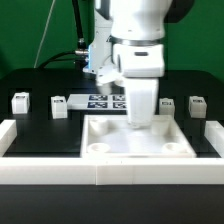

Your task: Assemble one leg

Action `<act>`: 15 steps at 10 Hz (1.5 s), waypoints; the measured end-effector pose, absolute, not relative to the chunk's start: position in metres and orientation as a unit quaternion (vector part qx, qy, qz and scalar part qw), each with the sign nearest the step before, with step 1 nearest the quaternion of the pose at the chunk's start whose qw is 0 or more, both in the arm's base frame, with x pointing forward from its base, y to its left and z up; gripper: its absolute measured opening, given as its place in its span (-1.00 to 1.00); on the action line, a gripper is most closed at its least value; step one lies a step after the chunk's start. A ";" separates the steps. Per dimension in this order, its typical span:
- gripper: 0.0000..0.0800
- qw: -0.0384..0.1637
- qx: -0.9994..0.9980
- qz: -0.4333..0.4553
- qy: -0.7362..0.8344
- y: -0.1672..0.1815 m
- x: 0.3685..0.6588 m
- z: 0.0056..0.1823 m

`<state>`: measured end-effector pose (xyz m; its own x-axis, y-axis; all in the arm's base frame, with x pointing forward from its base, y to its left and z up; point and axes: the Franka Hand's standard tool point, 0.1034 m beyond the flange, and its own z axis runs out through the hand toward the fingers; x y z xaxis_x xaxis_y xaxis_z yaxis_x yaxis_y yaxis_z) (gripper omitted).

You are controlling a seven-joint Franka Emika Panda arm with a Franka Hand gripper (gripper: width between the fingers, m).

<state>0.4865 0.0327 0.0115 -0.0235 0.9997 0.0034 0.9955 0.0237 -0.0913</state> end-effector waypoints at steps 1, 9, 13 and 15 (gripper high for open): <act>-0.82 0.035 -0.694 0.031 -0.718 0.044 0.490 0.011; -0.82 0.045 -0.706 0.050 -0.705 0.072 0.491 0.013; -0.20 0.045 -0.707 0.050 -0.704 0.072 0.491 0.012; 0.45 0.045 -0.707 0.050 -0.704 0.072 0.491 0.012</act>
Offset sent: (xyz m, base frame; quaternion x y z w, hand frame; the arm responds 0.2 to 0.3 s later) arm 0.0181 0.0302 0.0019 0.0047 -0.0079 0.0214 0.9997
